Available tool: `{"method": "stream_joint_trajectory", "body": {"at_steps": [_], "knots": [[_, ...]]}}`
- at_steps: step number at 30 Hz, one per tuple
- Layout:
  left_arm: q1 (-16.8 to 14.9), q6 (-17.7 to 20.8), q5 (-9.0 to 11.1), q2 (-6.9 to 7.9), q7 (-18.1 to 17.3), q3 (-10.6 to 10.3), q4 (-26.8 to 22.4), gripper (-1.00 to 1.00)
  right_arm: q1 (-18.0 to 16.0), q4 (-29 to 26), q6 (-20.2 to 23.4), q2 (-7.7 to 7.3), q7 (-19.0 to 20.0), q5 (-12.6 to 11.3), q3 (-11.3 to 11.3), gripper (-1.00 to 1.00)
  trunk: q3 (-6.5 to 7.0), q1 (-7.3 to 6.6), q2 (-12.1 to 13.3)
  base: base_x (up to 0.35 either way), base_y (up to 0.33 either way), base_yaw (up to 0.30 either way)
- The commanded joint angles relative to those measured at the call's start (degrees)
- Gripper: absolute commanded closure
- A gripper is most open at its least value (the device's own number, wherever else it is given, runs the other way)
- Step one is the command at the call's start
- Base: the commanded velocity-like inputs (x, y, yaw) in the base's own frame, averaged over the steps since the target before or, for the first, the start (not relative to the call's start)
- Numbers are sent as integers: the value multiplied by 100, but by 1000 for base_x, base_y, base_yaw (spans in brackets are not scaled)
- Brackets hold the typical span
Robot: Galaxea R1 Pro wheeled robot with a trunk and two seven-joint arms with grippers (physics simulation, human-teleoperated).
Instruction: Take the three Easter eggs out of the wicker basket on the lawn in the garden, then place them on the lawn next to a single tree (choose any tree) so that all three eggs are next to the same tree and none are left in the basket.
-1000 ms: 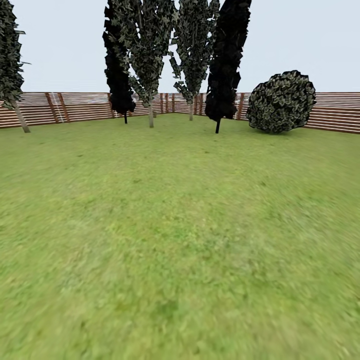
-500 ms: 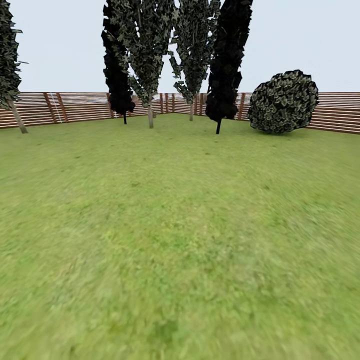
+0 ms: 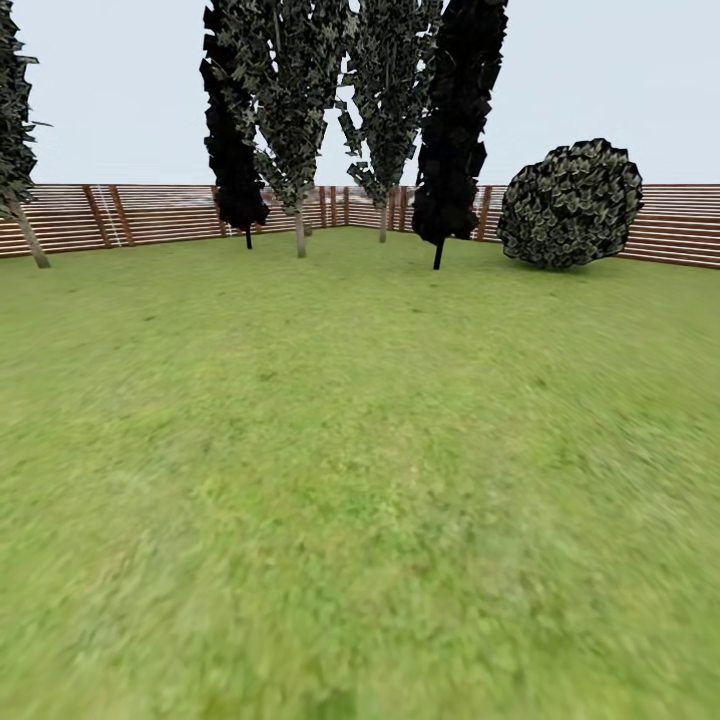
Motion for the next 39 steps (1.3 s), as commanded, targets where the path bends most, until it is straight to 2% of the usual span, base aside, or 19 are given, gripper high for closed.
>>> {"method": "stream_joint_trajectory", "body": {"at_steps": [1,39], "knots": [[0,-1,3,0,-6,3,-3,-100,-3,7,-15,-1,-5,41,11,-100,-4,3,-2,325,0,0],[0,-4,3,-3,-6,3,-3,-100,-3,8,-15,-1,-5,37,17,-100,-4,3,-2,325,0,0]]}}
